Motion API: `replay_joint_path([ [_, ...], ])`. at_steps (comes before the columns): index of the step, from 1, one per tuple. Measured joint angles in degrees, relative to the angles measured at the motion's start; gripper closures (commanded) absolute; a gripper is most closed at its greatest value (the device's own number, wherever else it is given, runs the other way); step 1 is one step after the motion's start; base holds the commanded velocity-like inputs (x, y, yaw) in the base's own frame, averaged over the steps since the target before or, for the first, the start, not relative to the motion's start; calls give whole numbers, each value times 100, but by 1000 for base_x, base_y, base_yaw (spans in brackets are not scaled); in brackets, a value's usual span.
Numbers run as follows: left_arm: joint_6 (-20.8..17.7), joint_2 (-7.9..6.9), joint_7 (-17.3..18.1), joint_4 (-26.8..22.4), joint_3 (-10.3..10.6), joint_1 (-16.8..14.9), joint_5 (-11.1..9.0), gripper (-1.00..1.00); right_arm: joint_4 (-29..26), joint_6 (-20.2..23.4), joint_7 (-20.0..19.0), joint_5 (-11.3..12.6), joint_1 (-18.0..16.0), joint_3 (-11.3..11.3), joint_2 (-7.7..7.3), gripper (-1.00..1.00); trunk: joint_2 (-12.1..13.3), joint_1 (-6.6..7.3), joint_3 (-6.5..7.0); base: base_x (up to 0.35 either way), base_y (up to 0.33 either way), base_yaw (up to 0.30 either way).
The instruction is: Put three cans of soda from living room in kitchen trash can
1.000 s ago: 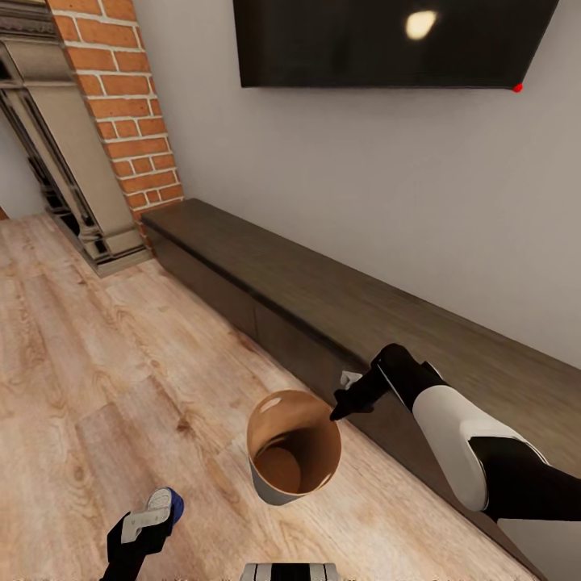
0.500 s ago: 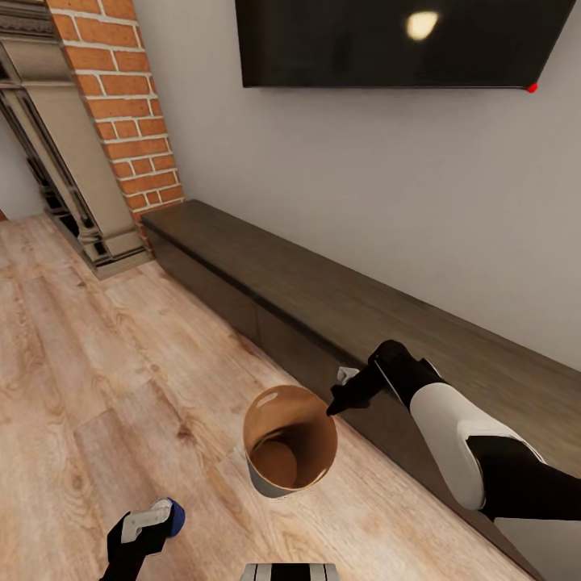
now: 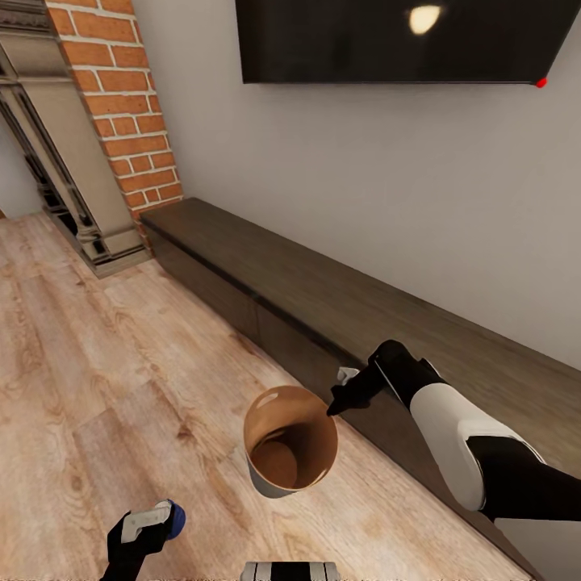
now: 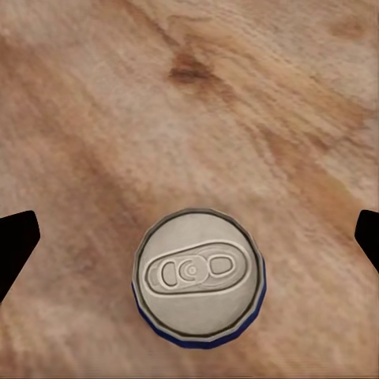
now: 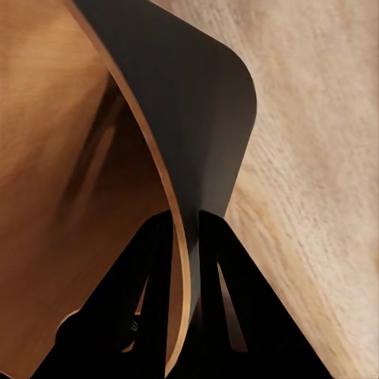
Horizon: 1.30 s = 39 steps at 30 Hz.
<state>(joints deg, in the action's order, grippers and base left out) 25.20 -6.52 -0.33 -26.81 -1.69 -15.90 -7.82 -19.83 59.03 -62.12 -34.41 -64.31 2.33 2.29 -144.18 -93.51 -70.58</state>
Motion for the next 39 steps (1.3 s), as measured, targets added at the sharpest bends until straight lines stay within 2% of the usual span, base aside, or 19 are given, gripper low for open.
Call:
replay_joint_path([
  [14, -6, 0, 6, 0, 1, -1, 1, -100, 3, -9, 1, -9, 0, -1, 0, 100, -19, -36, -310, 0, 0, 0],
  [37, -6, -7, 7, -26, 2, 7, -4, -100, -1, -1, 7, 7, -1, -38, 8, 100, -19, -36, -311, 57, 0, 0],
  [39, -6, -6, 7, -17, -2, 5, -1, -100, -1, 5, 10, 12, 0, -88, 8, 100, -21, -41, -354, 1, 0, 0],
])
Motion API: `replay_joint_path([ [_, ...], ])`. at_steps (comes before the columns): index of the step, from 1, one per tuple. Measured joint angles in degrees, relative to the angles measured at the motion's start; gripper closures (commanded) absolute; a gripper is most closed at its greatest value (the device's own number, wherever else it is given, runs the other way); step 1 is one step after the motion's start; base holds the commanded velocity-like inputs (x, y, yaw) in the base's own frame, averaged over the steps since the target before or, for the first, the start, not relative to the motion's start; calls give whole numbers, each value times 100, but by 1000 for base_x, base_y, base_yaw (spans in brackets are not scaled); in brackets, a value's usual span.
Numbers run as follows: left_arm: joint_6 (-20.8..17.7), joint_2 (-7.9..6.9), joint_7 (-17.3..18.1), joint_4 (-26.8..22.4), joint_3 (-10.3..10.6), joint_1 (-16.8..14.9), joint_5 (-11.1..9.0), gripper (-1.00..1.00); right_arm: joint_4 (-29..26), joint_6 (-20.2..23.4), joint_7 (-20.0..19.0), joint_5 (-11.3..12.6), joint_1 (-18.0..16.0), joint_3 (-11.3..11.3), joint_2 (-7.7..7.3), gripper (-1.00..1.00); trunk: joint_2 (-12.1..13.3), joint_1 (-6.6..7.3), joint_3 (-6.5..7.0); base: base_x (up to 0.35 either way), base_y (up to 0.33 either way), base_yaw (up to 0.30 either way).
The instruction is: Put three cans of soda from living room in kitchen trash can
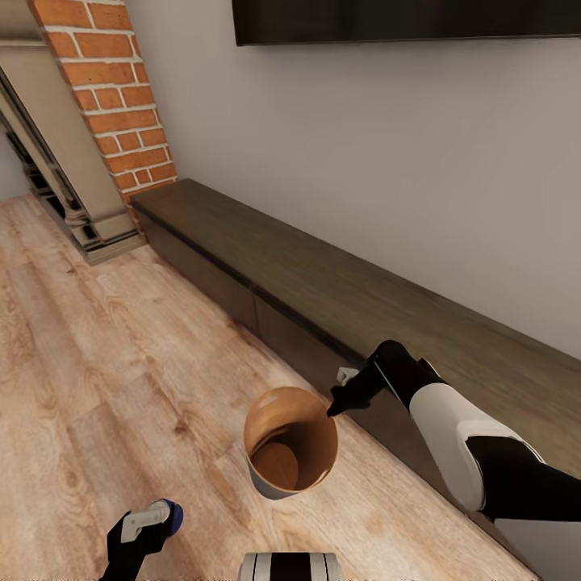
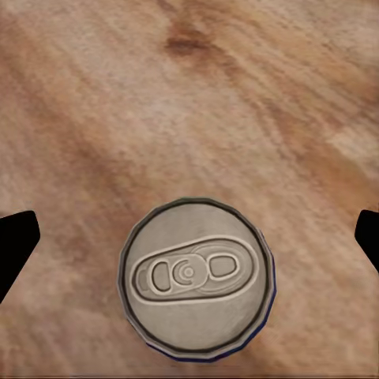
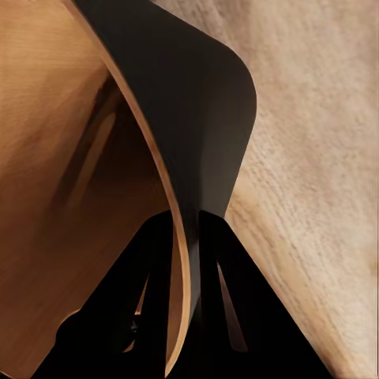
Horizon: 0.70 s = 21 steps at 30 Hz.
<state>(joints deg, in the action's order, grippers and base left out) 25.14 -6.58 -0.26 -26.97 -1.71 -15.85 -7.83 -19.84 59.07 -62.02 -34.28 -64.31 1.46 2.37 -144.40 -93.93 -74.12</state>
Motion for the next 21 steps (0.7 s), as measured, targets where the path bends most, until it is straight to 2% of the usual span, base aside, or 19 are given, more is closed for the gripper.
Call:
replay_joint_path([
  [12, -2, 1, 0, -12, 5, 3, 3, -100, -4, -20, 3, -23, 0, -71, 0, 100, -16, -31, -266, 0, 0, 0],
  [21, -18, 1, -3, -10, 3, 2, 16, -100, -5, -15, 3, -11, -1, -69, 0, 100, -17, -30, -266, 6, -10, 0],
])
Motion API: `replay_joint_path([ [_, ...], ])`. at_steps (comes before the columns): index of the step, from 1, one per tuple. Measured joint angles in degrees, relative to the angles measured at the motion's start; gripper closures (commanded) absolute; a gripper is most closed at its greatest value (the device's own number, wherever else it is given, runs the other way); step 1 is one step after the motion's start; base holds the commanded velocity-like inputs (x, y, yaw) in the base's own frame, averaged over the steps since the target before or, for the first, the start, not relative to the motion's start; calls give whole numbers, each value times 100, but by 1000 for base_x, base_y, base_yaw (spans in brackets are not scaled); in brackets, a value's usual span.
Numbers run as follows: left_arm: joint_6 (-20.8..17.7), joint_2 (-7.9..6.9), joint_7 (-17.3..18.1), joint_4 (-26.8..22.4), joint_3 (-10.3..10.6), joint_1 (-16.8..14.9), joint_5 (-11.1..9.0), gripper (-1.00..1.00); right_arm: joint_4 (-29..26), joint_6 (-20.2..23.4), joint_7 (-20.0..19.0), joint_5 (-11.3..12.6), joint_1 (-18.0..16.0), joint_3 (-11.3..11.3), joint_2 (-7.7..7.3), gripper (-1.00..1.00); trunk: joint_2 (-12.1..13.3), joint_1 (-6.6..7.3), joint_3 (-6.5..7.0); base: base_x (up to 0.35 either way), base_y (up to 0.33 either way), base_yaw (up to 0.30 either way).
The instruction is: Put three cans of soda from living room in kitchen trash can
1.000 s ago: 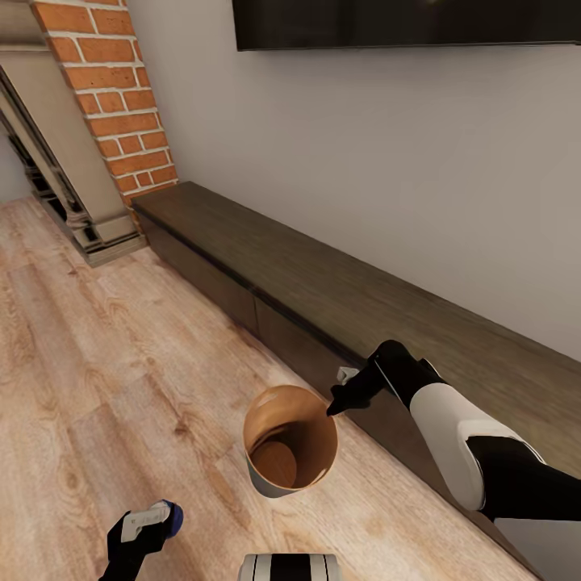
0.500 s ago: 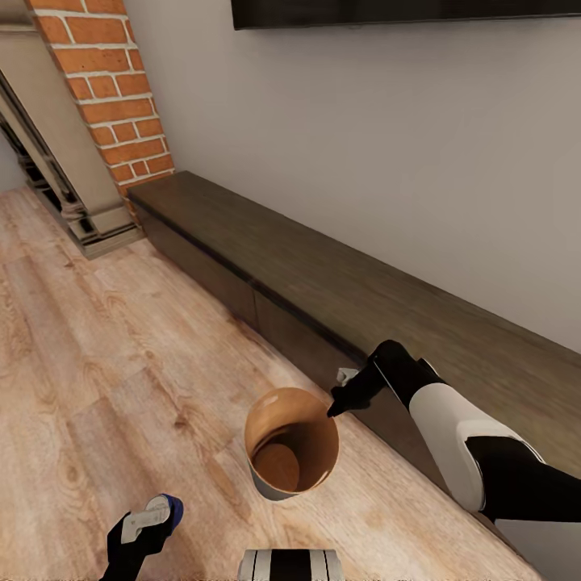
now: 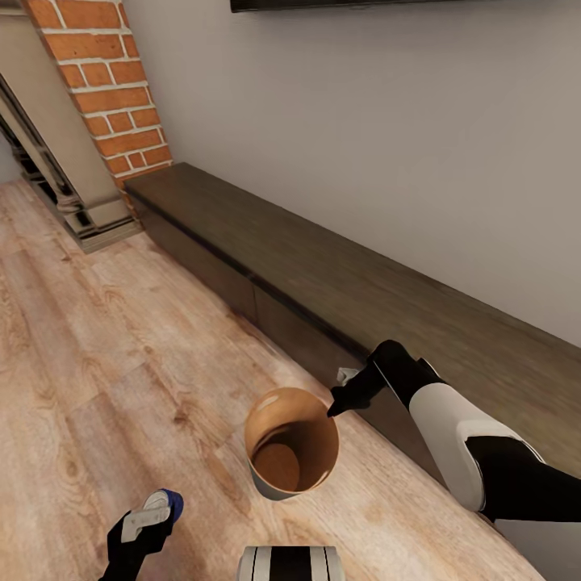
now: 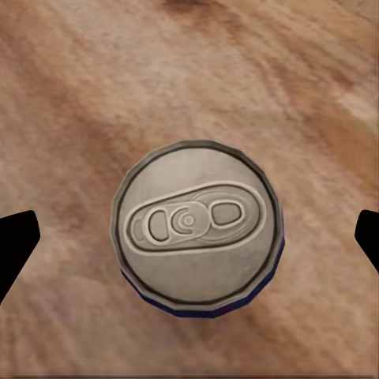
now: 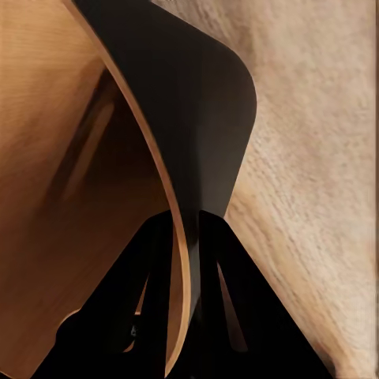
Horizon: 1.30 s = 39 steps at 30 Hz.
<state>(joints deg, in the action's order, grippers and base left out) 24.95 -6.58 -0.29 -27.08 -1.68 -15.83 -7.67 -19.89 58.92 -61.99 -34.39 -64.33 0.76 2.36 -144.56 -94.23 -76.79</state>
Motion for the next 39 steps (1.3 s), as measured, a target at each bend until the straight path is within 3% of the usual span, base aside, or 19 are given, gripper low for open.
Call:
replay_joint_path([
  [20, -5, -2, 3, -46, 1, 1, -21, -100, 0, 2, -3, 7, 0, -2, 9, 100, 0, 0, 0, 41, -21, 0],
  [31, -10, -2, 4, -33, 1, 1, -41, -100, 0, 7, 0, 14, 1, 6, 9, 100, -14, -29, -243, 0, 0, 0],
  [39, -8, -2, 3, -43, 1, 1, -41, -100, 0, 7, -4, 18, 0, 1, 9, 100, -15, -28, -244, 0, 0, 0],
])
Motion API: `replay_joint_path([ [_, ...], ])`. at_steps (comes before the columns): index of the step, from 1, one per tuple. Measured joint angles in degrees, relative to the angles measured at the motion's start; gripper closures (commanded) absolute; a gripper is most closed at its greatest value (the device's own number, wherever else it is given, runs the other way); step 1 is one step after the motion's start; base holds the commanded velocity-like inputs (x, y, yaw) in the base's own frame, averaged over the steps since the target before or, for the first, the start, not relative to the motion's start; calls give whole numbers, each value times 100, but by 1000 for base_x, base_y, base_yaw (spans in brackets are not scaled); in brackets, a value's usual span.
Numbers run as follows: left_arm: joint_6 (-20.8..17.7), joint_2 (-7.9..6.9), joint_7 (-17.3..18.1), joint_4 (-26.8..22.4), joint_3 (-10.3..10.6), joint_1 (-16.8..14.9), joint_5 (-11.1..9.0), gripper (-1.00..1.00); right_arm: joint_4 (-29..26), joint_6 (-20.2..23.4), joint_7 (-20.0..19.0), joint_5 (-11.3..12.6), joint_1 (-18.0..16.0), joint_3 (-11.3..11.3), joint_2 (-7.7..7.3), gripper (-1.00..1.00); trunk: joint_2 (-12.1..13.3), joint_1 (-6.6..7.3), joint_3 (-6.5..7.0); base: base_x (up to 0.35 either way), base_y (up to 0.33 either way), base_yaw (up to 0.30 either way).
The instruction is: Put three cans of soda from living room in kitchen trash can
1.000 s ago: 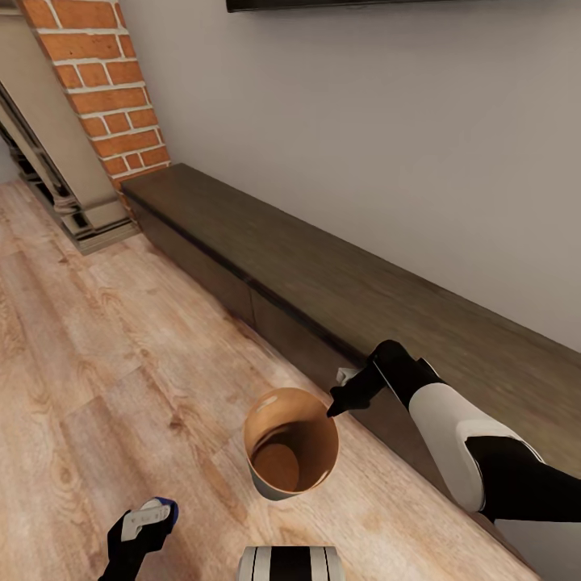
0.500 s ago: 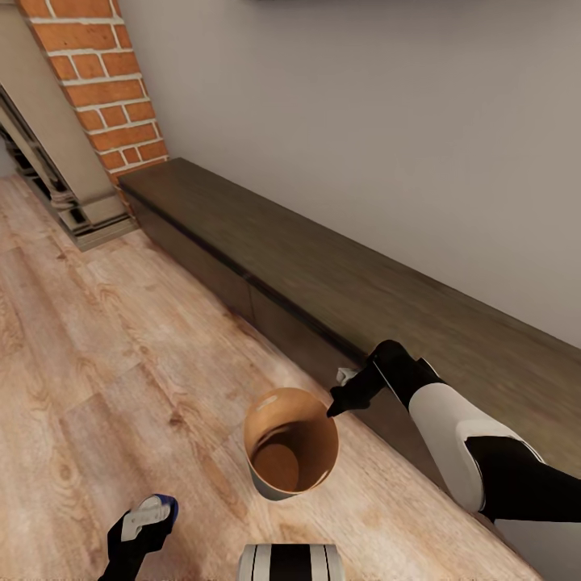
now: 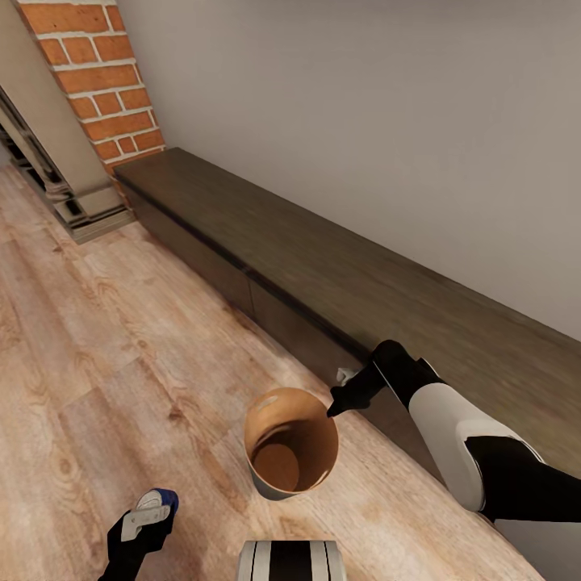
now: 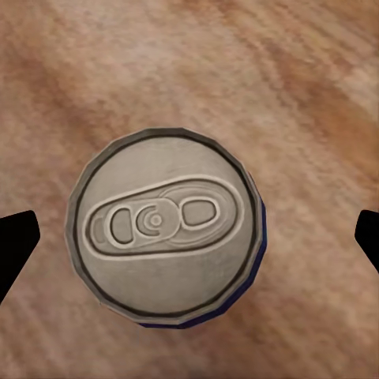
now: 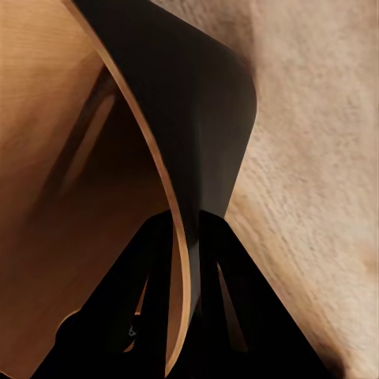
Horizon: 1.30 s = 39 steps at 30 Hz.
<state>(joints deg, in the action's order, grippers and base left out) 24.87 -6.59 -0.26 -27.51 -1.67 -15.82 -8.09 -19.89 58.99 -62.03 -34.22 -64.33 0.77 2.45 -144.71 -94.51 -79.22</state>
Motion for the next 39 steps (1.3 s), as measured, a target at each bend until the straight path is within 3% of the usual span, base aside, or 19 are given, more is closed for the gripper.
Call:
replay_joint_path([
  [5, -9, 0, 0, 26, -6, 0, 11, -100, 1, -23, 6, -43, 1, -14, 0, 100, 0, 0, 0, 99, 49, 0],
  [10, 7, 0, -7, -20, -1, -1, 13, -100, 8, 100, -13, 234, 0, 33, 16, 100, -3, 5, 0, 53, 29, 0],
  [14, 9, 0, -8, -24, 0, -1, 17, -100, 5, 51, 4, 90, 2, -34, 10, 100, -3, 6, 0, 8, 4, 0],
  [18, 7, 0, -9, -25, 0, -1, 14, -100, 9, 99, -4, 193, -2, 8, 13, 100, -3, 6, 0, 2, 1, 0],
  [27, 1, 0, 0, -18, 0, -1, -2, -100, 7, 93, -3, 185, -1, 9, 13, 100, -3, 5, 1, 0, 0, 0],
  [32, -5, 0, 0, -16, 0, -1, -3, -100, -80, 83, 2, 168, 1, 8, 7, 100, -9, 52, -109, 0, 0, 0],
  [39, -8, 0, 0, -21, 1, -1, -7, -100, -93, 82, 0, 168, 4, 5, 8, 100, -9, 49, -110, 0, 0, 0],
])
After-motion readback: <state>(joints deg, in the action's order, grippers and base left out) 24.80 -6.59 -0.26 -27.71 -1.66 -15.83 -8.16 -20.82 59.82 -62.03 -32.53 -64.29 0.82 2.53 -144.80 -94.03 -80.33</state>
